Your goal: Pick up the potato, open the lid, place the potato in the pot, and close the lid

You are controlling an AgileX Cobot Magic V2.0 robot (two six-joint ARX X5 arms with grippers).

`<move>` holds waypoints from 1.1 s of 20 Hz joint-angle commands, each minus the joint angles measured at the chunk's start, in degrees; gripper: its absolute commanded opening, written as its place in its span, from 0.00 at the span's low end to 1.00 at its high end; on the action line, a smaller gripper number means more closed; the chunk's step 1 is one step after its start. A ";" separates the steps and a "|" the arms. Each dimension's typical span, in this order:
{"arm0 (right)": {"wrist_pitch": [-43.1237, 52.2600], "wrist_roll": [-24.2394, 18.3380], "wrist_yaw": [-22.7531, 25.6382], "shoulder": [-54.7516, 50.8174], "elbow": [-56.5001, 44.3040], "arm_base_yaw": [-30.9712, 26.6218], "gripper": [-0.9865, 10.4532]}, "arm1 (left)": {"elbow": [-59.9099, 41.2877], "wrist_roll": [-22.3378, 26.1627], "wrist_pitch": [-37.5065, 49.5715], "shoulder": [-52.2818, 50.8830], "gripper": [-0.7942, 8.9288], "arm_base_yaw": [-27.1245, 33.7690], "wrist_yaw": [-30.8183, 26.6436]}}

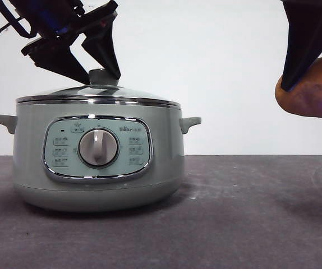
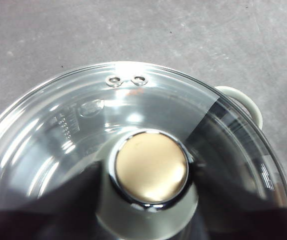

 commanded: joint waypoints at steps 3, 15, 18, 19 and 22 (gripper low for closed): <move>0.24 0.55 0.15 -0.04 0.09 0.09 0.08 | 0.04 0.85 1.25 0.11 0.07 -0.20 -0.37; 16.37 2.36 -9.84 0.07 0.20 0.15 0.08 | 11.80 4.09 -3.28 -7.41 0.07 -0.20 -0.46; 22.45 3.43 -13.44 2.51 1.73 0.70 0.08 | 15.61 5.40 -7.61 -13.00 0.07 -0.20 -2.14; 22.73 3.32 -13.92 4.35 3.43 0.96 0.08 | 16.74 6.25 -9.22 -15.21 0.07 -0.20 -3.61; 22.60 0.20 -14.03 12.31 11.06 2.38 0.08 | 19.39 7.02 -14.51 -21.92 0.07 -0.20 -6.88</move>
